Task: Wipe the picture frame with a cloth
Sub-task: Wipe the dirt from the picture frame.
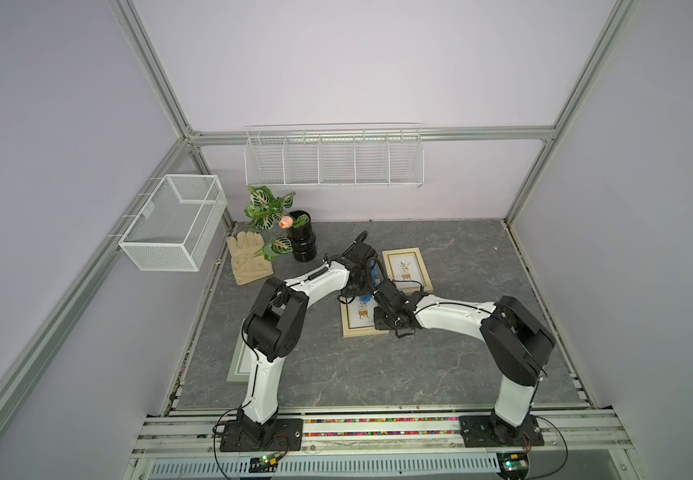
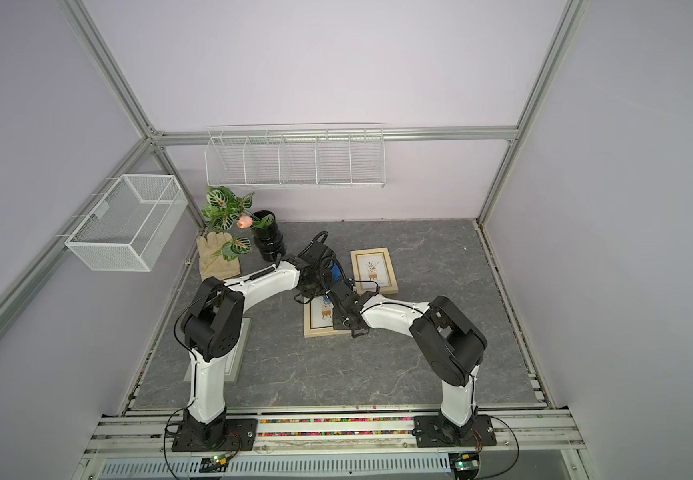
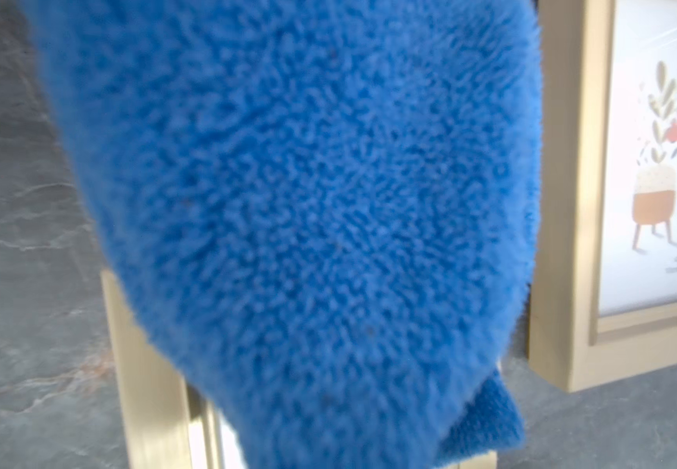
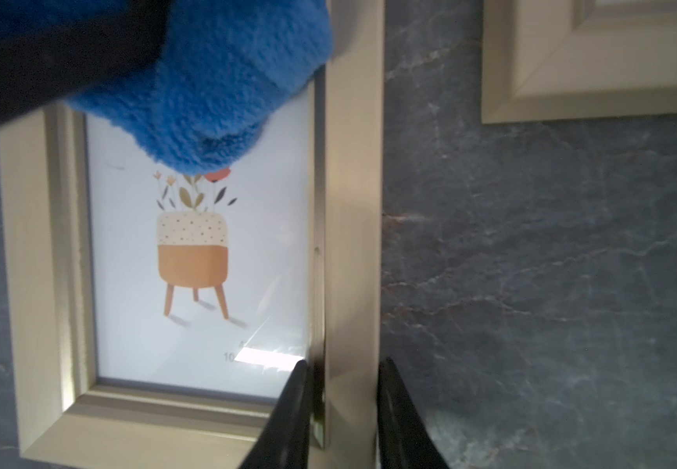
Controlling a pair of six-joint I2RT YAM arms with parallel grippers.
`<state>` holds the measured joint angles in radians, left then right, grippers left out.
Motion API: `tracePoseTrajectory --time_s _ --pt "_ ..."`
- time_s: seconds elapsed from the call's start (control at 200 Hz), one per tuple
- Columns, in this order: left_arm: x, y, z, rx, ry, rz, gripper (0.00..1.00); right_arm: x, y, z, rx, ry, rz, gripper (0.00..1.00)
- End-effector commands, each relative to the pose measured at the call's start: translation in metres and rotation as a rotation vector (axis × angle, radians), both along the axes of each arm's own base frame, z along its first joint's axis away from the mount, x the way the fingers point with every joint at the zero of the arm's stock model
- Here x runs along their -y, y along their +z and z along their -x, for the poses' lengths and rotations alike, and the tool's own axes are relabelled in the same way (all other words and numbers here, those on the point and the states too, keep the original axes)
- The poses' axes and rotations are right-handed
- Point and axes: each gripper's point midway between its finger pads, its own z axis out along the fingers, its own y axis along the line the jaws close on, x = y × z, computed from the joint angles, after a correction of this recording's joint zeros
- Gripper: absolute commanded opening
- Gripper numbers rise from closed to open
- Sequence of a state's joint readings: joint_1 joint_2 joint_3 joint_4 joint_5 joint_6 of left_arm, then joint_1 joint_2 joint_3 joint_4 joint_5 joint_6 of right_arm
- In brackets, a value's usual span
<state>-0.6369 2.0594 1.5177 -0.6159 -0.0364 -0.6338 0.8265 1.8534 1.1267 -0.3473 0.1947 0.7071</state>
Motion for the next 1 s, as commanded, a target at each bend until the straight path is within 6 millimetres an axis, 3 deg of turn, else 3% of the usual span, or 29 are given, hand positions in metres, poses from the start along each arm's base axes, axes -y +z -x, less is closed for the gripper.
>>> tracePoseTrajectory --time_s 0.0,0.08,0.24,0.335,0.48,0.56,0.71,0.835,0.915,0.995 --pt "-0.052 -0.001 0.001 -0.021 0.079 -0.079 0.0 0.035 -0.035 0.029 -0.126 -0.019 0.146 0.26" --pt "-0.066 0.002 0.01 -0.015 0.075 -0.1 0.0 0.034 -0.035 0.029 -0.125 -0.018 0.145 0.26" --pt "-0.049 0.006 0.041 -0.034 -0.024 -0.043 0.0 0.033 -0.036 0.027 -0.127 -0.013 0.144 0.26" --pt "-0.041 0.003 0.075 -0.074 -0.046 -0.009 0.0 0.033 -0.036 0.027 -0.128 -0.013 0.146 0.26" --pt "-0.044 -0.01 0.131 -0.142 -0.009 0.036 0.0 0.034 -0.039 0.028 -0.133 -0.016 0.146 0.26" --pt "-0.036 -0.011 0.149 -0.166 0.008 0.101 0.0 0.033 -0.039 0.027 -0.132 -0.018 0.142 0.26" --pt "-0.004 -0.002 0.145 -0.143 -0.011 0.193 0.0 0.031 -0.039 0.028 -0.135 -0.016 0.14 0.26" --pt "0.012 -0.01 0.143 -0.165 -0.007 0.249 0.0 0.031 -0.038 0.027 -0.136 -0.012 0.15 0.26" --pt "0.012 -0.015 0.144 -0.177 -0.014 0.231 0.0 0.032 -0.038 0.025 -0.138 -0.018 0.155 0.26" --pt "-0.004 -0.015 0.145 -0.166 -0.012 0.158 0.0 0.031 -0.037 0.025 -0.134 -0.021 0.147 0.26"
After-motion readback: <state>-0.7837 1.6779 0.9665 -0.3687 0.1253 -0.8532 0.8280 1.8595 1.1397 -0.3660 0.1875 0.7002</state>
